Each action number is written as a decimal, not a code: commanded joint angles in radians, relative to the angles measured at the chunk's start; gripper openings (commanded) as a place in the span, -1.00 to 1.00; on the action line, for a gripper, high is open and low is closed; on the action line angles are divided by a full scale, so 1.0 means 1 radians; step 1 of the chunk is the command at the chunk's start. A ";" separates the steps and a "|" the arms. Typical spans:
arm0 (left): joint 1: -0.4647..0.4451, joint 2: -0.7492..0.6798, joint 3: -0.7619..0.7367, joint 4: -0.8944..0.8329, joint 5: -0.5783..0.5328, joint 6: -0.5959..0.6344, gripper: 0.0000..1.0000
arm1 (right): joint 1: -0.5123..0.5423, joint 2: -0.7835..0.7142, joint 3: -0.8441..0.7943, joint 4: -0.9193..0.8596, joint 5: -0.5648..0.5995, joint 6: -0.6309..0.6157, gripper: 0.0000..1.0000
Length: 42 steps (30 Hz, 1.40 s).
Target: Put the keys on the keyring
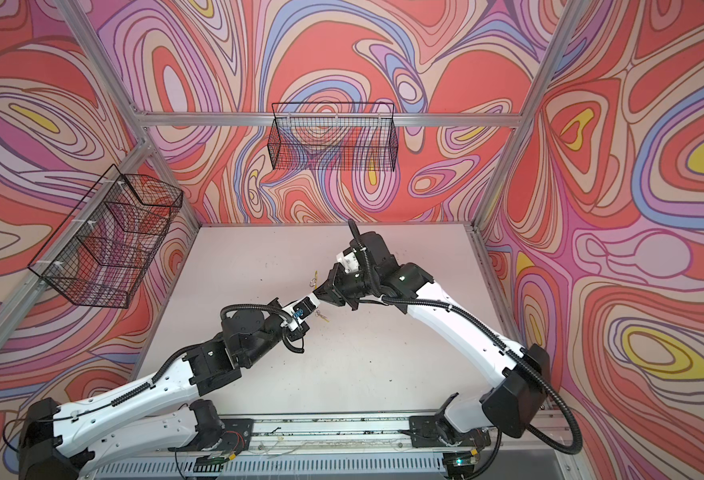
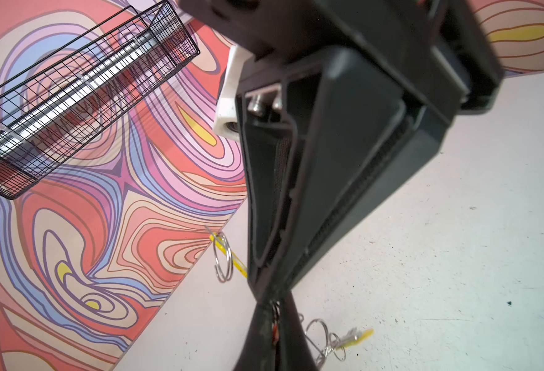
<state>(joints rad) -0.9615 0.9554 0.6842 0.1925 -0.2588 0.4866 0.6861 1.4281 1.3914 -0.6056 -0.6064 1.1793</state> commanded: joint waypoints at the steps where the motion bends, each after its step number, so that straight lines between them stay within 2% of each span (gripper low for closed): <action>1: -0.001 -0.020 0.009 0.043 -0.010 -0.007 -1.00 | 0.007 -0.018 -0.015 0.007 -0.056 -0.009 -1.00; 5: -0.001 -0.027 0.036 -0.013 0.015 -0.067 -1.00 | 0.003 -0.014 0.002 0.035 -0.073 -0.050 -1.00; 7: -0.002 -0.026 0.053 -0.048 0.020 -0.113 -1.00 | 0.000 -0.012 0.033 0.031 -0.066 -0.104 -0.77; 10: 0.000 -0.028 0.067 -0.089 0.016 -0.195 -1.00 | -0.005 -0.035 0.067 0.035 -0.035 -0.186 -0.53; 13: 0.000 -0.036 0.066 -0.099 -0.004 -0.255 -1.00 | -0.012 -0.092 0.052 0.081 0.013 -0.227 -0.40; 16: 0.000 -0.034 0.077 -0.123 -0.015 -0.304 -1.00 | -0.024 -0.145 0.023 0.127 0.035 -0.260 -0.33; 20: 0.000 -0.026 0.109 -0.174 -0.013 -0.382 -1.00 | -0.034 -0.195 0.025 0.080 0.112 -0.368 -0.29; 23: 0.003 -0.029 0.128 -0.200 -0.027 -0.457 -1.00 | -0.033 -0.219 0.031 0.010 0.195 -0.498 -0.29; 25: 0.014 -0.031 0.154 -0.241 -0.014 -0.530 -1.00 | -0.034 -0.241 -0.002 -0.009 0.246 -0.587 -0.22; 29: 0.048 -0.037 0.221 -0.340 0.034 -0.674 -1.00 | -0.027 -0.266 -0.098 0.033 0.275 -0.710 -0.13; 33: 0.090 -0.034 0.302 -0.438 0.081 -0.802 -1.00 | 0.039 -0.300 -0.180 0.124 0.344 -0.820 0.03; 34: 0.096 -0.038 0.312 -0.446 0.087 -0.827 -1.00 | 0.060 -0.320 -0.207 0.166 0.361 -0.842 0.16; 36: 0.105 -0.041 0.323 -0.443 0.118 -0.870 -1.00 | 0.088 -0.348 -0.253 0.242 0.378 -0.877 0.28; 42: 0.108 0.000 0.404 -0.510 0.160 -0.947 -1.00 | 0.156 -0.342 -0.293 0.357 0.379 -0.995 0.43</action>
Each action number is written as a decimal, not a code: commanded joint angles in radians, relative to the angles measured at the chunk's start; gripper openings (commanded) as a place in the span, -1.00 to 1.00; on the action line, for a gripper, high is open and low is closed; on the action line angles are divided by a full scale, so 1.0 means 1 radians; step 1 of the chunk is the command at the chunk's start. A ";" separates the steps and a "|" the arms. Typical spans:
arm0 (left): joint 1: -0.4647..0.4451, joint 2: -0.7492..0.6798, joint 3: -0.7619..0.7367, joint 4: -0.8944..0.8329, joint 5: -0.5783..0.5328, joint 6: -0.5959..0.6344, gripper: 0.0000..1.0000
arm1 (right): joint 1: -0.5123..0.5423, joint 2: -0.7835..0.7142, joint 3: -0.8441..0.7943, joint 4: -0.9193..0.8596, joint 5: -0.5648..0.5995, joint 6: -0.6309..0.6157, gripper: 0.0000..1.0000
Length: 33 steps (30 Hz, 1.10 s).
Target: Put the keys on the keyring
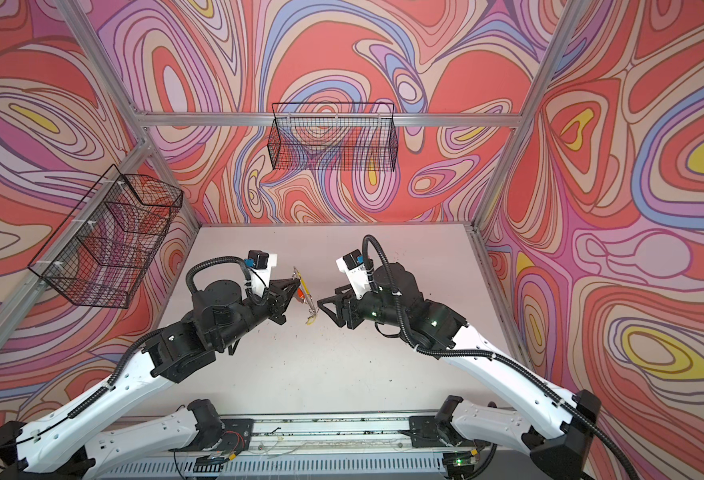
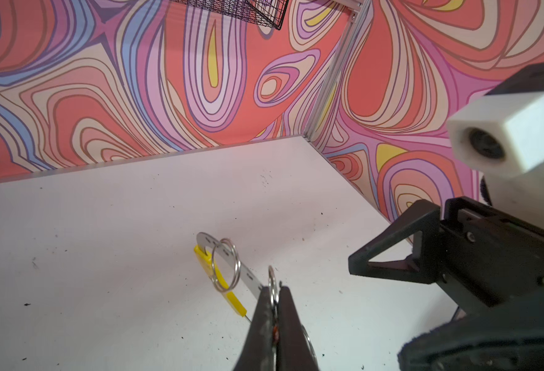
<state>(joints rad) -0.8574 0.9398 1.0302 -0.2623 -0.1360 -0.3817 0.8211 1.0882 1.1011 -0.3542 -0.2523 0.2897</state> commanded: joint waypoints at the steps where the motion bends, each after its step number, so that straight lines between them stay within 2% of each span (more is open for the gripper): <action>1: 0.003 0.025 0.071 -0.068 0.043 -0.085 -1.00 | 0.030 0.008 0.004 0.105 0.034 -0.124 0.47; 7: 0.004 0.059 0.085 -0.027 0.088 -0.118 -1.00 | 0.075 0.081 0.037 0.135 0.109 -0.199 0.56; 19: 0.004 0.064 0.094 -0.008 0.097 -0.125 -1.00 | 0.082 0.164 0.049 0.171 0.228 -0.201 0.55; 26: 0.003 0.060 0.091 0.023 0.104 -0.121 -1.00 | 0.091 0.176 0.030 0.225 0.243 -0.198 0.41; 33: 0.004 0.062 0.085 0.042 0.134 -0.115 -1.00 | 0.090 0.179 0.019 0.257 0.231 -0.195 0.13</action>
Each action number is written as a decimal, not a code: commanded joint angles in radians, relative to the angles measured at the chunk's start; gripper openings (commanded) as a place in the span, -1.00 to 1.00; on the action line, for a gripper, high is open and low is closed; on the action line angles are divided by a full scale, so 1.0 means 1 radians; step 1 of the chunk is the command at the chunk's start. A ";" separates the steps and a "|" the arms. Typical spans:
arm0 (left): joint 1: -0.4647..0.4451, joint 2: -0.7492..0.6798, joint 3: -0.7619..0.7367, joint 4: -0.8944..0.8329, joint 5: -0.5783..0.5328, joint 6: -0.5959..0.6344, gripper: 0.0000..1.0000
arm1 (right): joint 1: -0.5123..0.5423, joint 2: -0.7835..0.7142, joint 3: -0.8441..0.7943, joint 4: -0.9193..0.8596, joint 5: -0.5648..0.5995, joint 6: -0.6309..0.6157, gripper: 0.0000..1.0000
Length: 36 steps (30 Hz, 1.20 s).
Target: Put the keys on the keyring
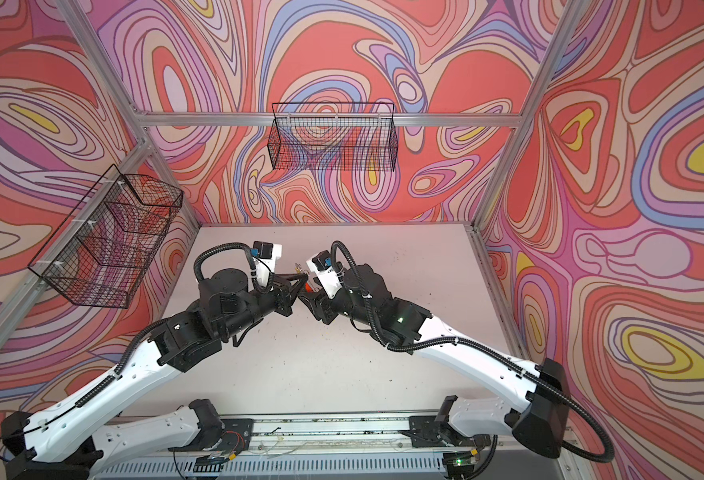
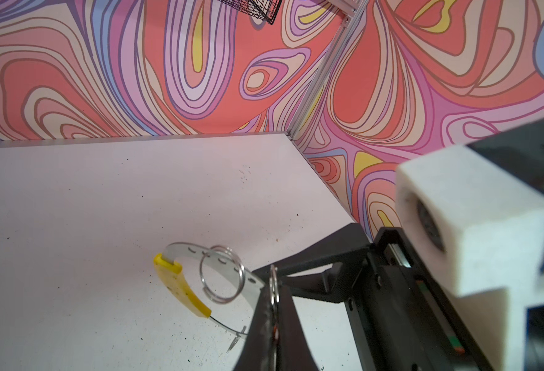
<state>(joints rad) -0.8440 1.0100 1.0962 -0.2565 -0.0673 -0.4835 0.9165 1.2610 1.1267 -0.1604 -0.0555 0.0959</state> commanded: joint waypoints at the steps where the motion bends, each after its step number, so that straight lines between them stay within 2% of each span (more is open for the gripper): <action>1: -0.011 -0.009 0.020 0.037 0.066 -0.015 -1.00 | -0.004 0.005 -0.008 0.065 0.034 -0.002 0.05; 9: -0.009 -0.010 0.030 0.031 0.037 -0.054 -1.00 | -0.005 -0.016 -0.008 0.061 0.043 -0.007 -0.64; 15: -0.010 0.005 0.044 0.024 0.046 -0.075 -1.00 | -0.005 -0.017 -0.001 0.058 0.040 -0.010 -0.97; 20: -0.010 0.001 0.039 0.029 0.043 -0.076 -1.00 | -0.004 -0.027 -0.001 0.061 0.036 -0.013 -1.00; 24: -0.009 -0.010 0.045 0.023 0.032 -0.064 -0.60 | -0.005 -0.047 -0.011 0.074 0.028 -0.018 -1.00; 29: -0.010 -0.010 0.078 0.002 0.041 -0.051 -0.20 | -0.005 -0.051 -0.002 0.059 0.026 -0.042 -1.00; 36: 0.014 0.004 0.160 -0.118 0.066 -0.043 -0.14 | -0.004 -0.069 -0.025 0.086 0.064 -0.058 -1.00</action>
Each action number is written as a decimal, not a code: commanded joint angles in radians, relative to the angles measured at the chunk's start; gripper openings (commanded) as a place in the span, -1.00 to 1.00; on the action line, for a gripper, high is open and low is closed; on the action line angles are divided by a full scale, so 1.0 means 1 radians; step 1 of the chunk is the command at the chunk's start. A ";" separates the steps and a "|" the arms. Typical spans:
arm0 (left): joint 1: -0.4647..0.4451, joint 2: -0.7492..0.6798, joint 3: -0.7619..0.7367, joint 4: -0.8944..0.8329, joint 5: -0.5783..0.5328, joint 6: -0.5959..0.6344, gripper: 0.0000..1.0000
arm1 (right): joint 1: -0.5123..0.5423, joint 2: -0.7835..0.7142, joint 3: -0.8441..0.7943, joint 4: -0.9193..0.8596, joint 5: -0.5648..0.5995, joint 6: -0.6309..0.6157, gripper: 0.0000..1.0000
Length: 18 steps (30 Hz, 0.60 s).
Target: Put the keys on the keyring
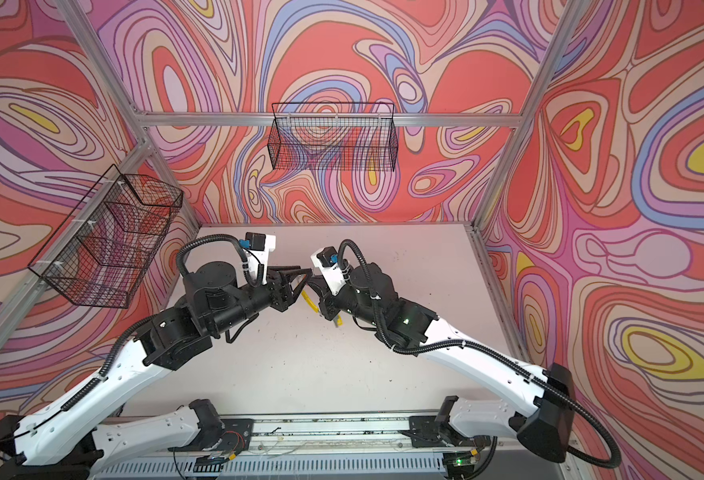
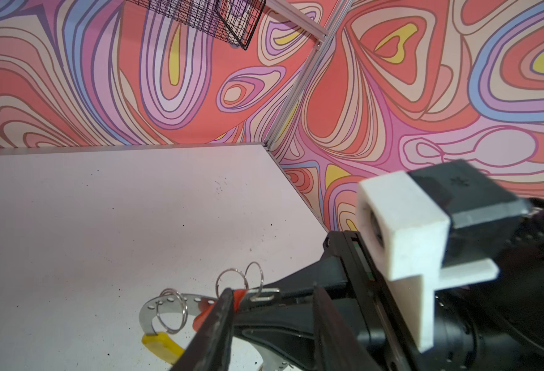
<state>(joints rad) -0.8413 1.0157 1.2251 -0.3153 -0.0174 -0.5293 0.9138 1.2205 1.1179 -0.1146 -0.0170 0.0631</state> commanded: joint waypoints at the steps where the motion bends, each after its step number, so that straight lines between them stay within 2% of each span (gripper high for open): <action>1: 0.015 -0.006 0.029 -0.063 0.014 0.006 -0.14 | -0.001 -0.031 -0.022 0.046 0.033 -0.026 -1.00; 4: 0.035 -0.029 0.028 -0.090 0.006 0.035 -0.15 | -0.001 -0.047 -0.039 0.071 0.030 -0.028 -1.00; 7: 0.086 -0.050 0.046 -0.156 0.038 0.089 -0.04 | -0.003 -0.054 -0.029 0.053 0.011 -0.039 -1.00; 8: 0.113 -0.058 0.054 -0.184 0.086 0.138 -0.01 | -0.002 -0.056 -0.025 0.041 -0.008 -0.048 -1.00; 10: 0.160 -0.067 0.063 -0.248 0.171 0.256 0.25 | -0.003 -0.055 -0.003 0.006 -0.052 -0.068 -1.00; 13: 0.220 -0.058 0.081 -0.375 0.266 0.438 0.36 | -0.004 -0.050 0.035 -0.056 -0.136 -0.103 -1.00; 15: 0.260 -0.063 0.060 -0.401 0.322 0.507 0.42 | -0.008 -0.050 0.056 -0.086 -0.182 -0.112 -1.00; 18: 0.337 -0.082 0.009 -0.369 0.561 0.554 0.52 | -0.038 -0.047 0.081 -0.120 -0.262 -0.106 -1.00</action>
<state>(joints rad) -0.5476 0.9501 1.2663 -0.6231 0.3099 -0.1146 0.9016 1.1870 1.1530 -0.1967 -0.1711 -0.0143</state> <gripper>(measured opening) 0.741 0.057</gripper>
